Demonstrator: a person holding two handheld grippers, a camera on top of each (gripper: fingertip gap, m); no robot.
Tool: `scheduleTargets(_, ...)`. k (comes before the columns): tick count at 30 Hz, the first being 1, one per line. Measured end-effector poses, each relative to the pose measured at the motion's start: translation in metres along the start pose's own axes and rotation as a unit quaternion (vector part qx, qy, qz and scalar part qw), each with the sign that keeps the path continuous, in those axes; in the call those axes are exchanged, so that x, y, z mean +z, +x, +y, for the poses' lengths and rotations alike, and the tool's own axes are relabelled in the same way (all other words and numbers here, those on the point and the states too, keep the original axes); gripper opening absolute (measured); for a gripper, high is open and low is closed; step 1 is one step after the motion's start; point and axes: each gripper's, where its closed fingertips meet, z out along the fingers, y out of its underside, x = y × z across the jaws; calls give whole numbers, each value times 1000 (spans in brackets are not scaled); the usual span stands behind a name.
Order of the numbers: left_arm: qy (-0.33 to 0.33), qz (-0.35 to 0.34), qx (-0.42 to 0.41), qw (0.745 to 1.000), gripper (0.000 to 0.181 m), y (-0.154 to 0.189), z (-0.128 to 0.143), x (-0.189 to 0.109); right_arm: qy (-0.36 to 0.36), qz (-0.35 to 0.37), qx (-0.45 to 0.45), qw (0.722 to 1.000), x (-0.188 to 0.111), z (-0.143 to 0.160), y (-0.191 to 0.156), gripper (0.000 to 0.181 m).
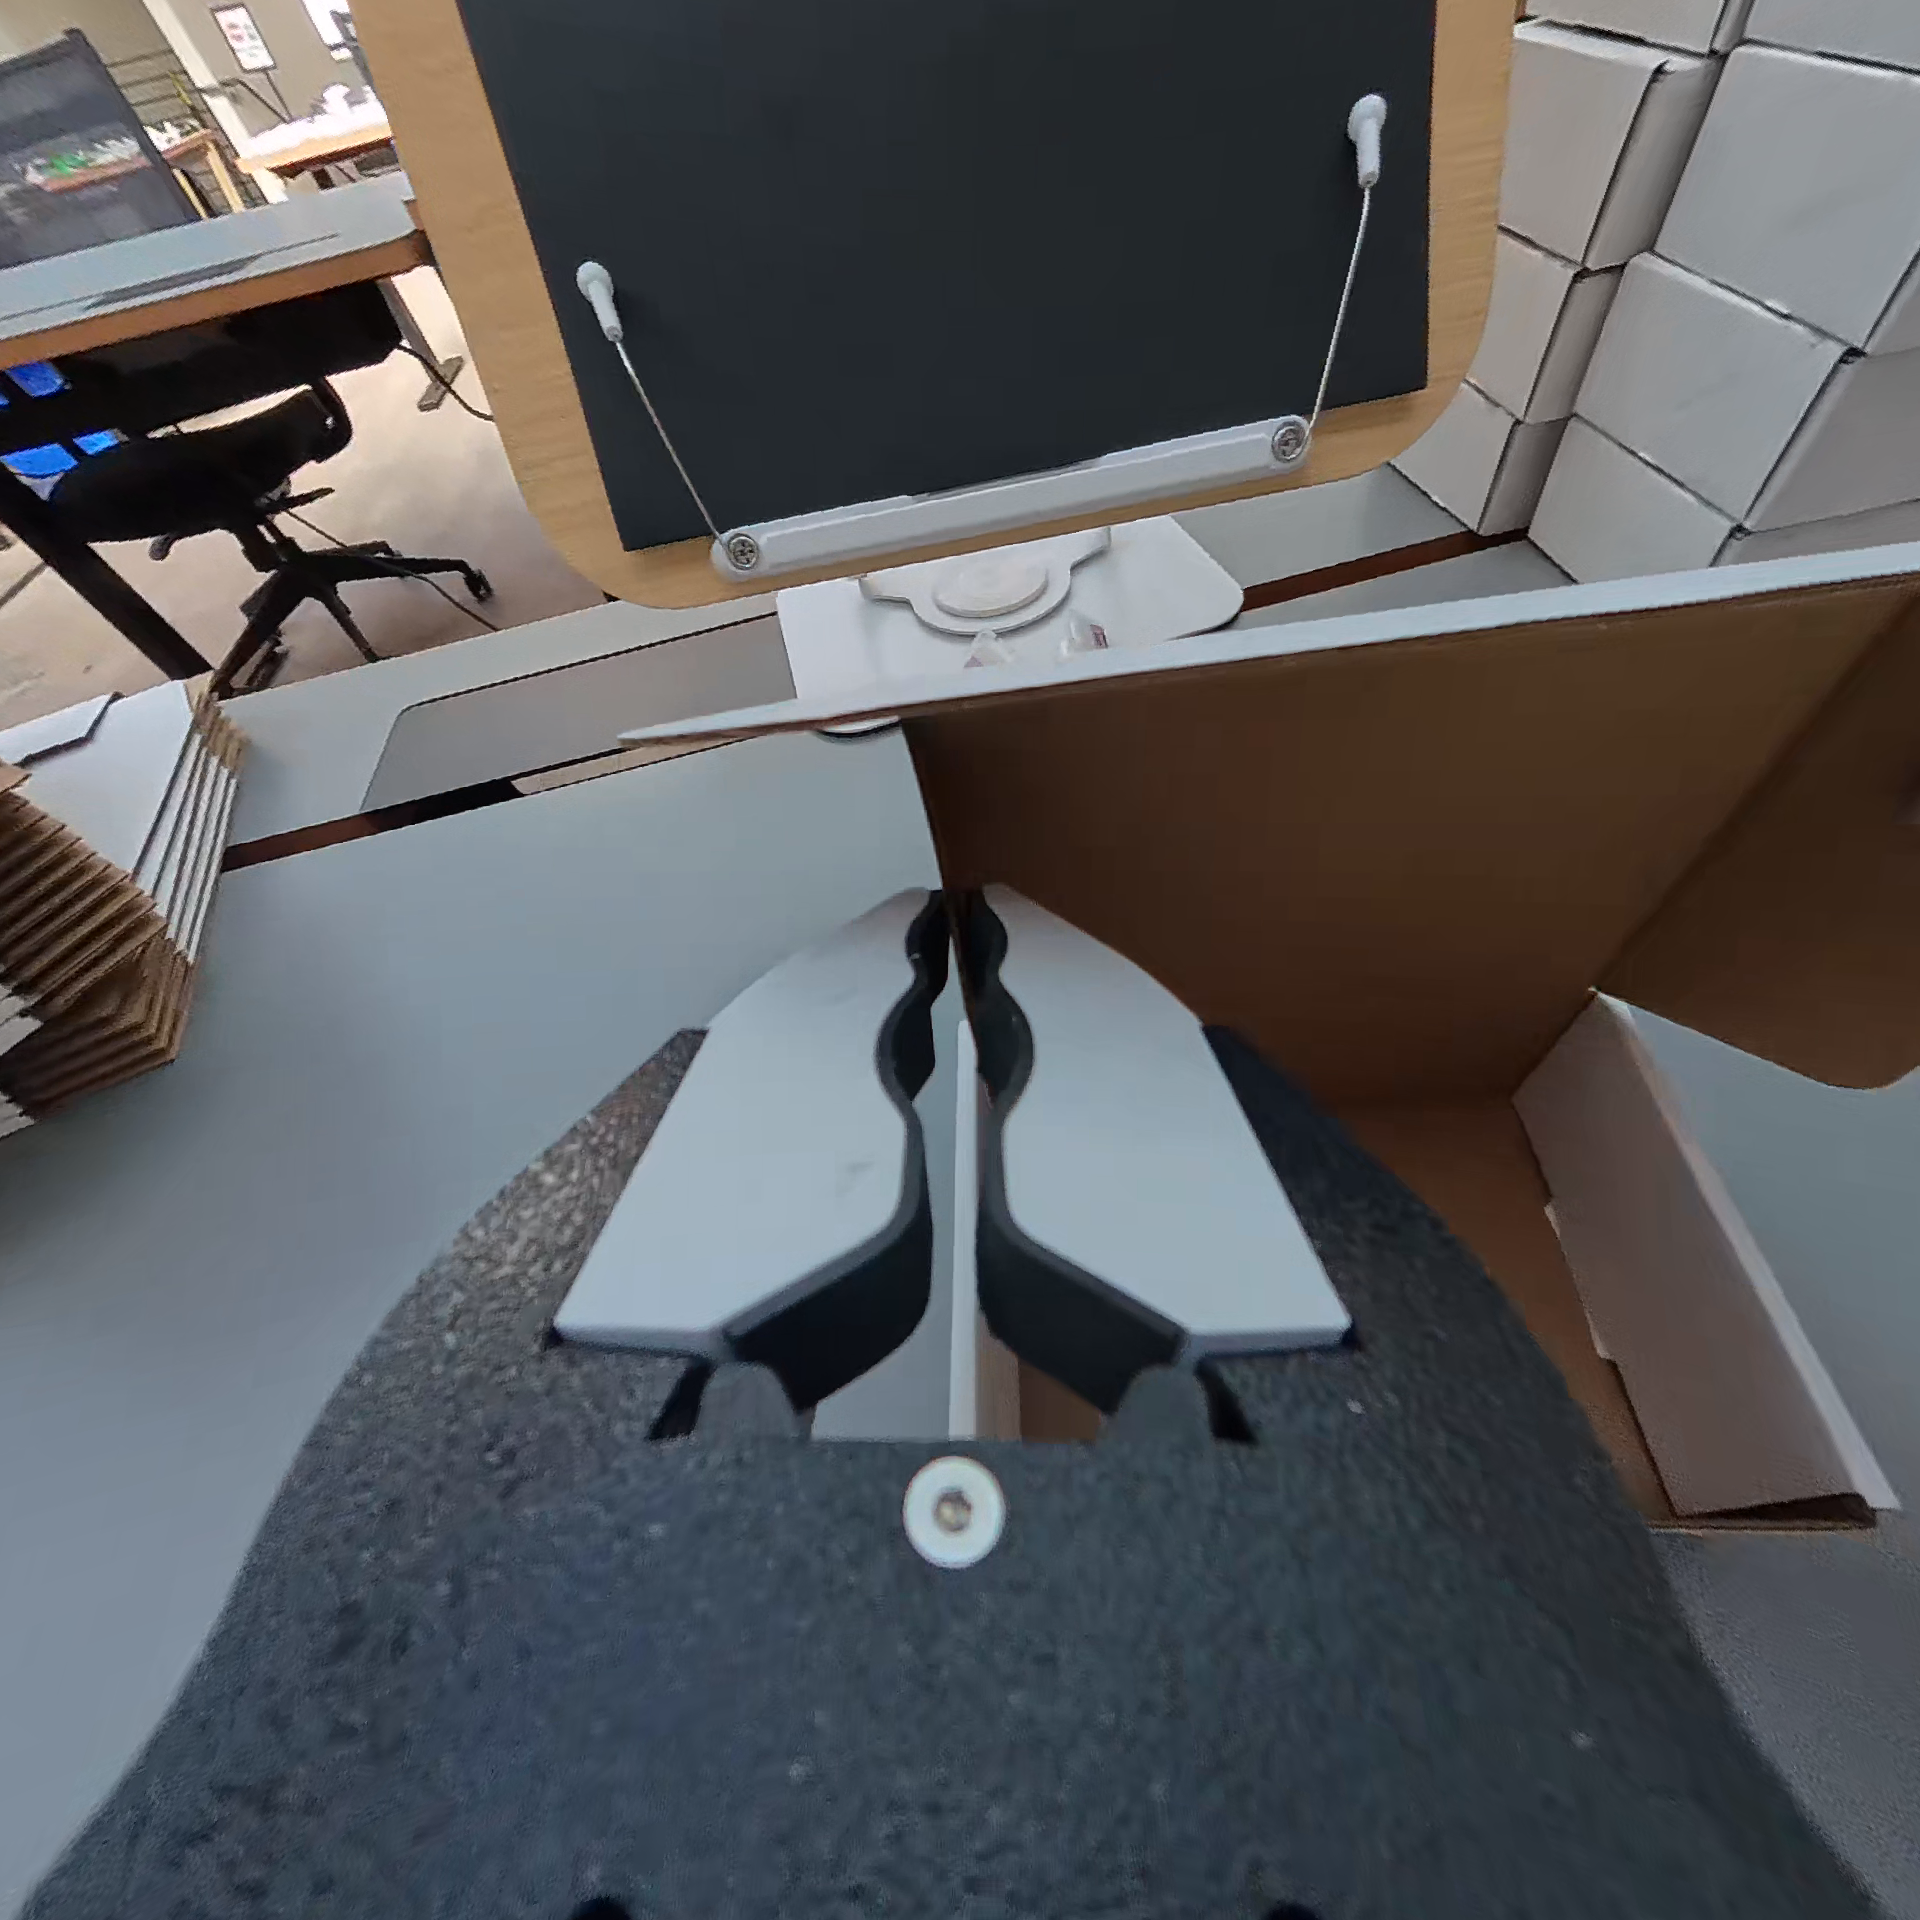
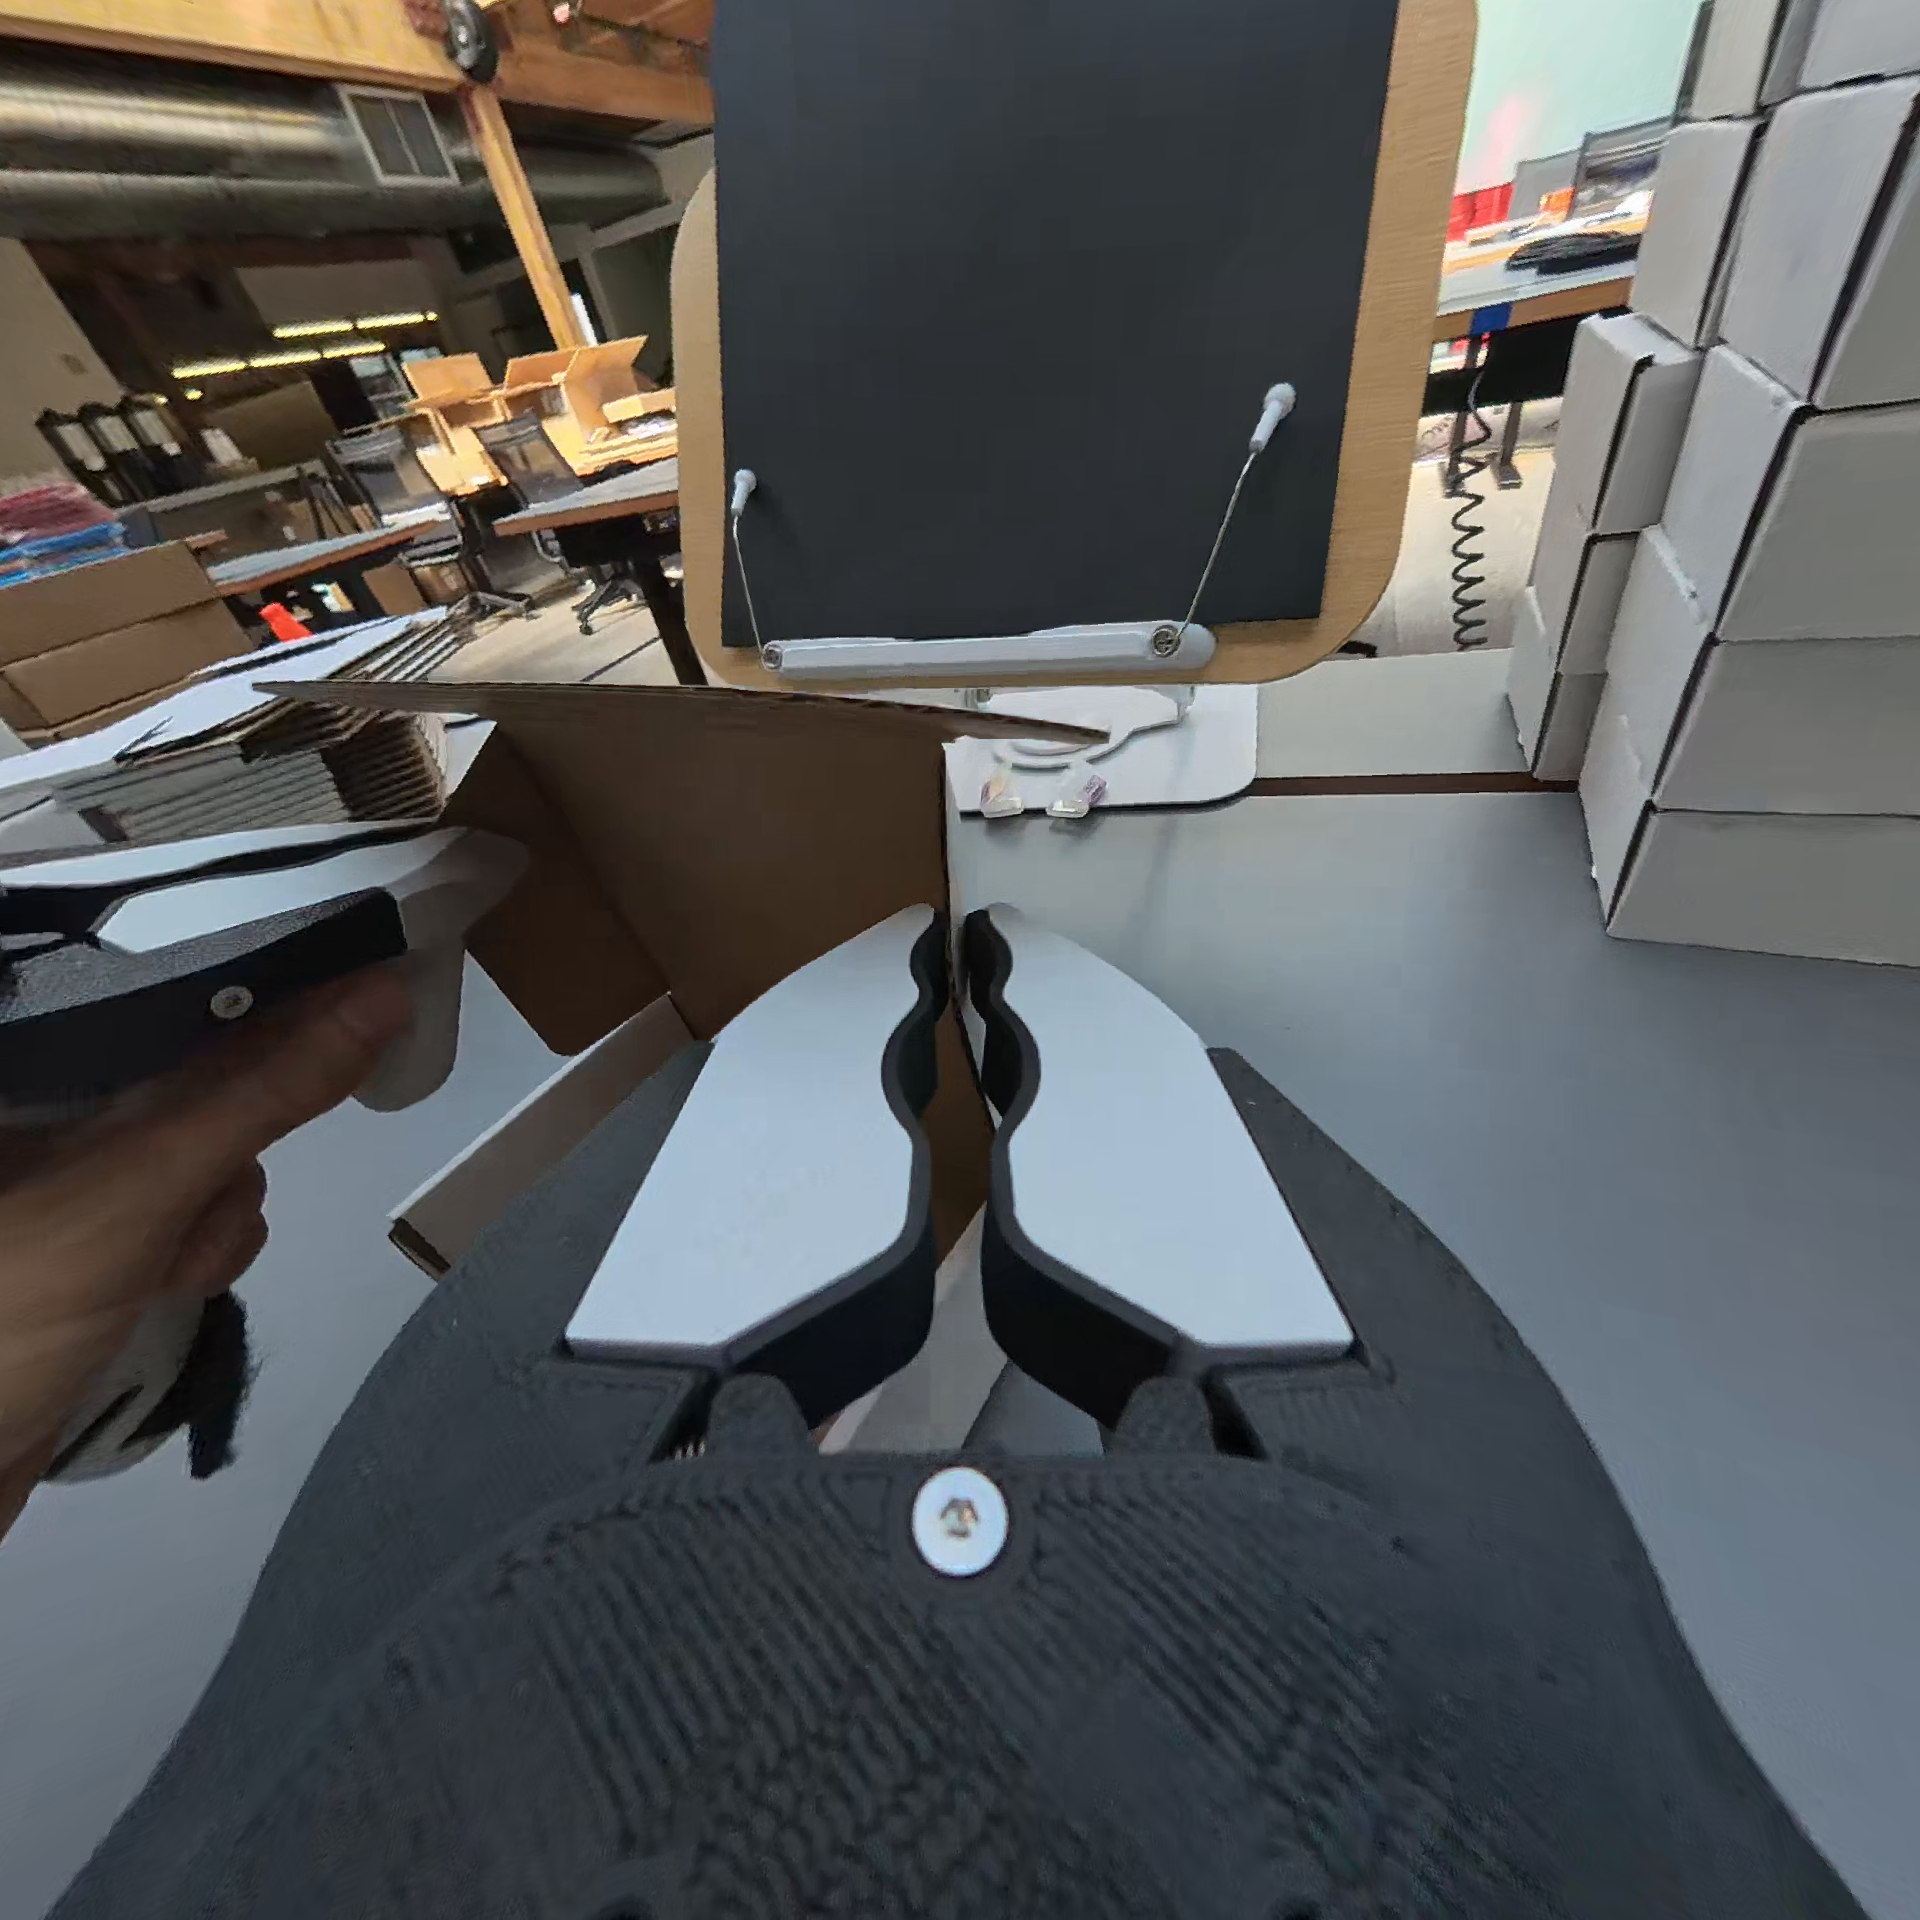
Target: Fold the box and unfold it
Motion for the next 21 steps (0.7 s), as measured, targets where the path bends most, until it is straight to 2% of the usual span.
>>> scheduleTargets(5,17,-29,-31,999,4,7,4,-8,68,63,45,995,-3,5,-11,8)
scheduleTargets(8,22,-33,-44,998,5,9,7,-11,76,73,32,994,-2,9,-11,9)
scheduleTargets(14,38,-36,-64,997,6,12,18,-20,40,94,-23,994,-11,21,-14,8)
scheduleTargets(21,32,-16,-92,995,8,27,44,-37,-18,81,-19,996,-22,47,-16,11)
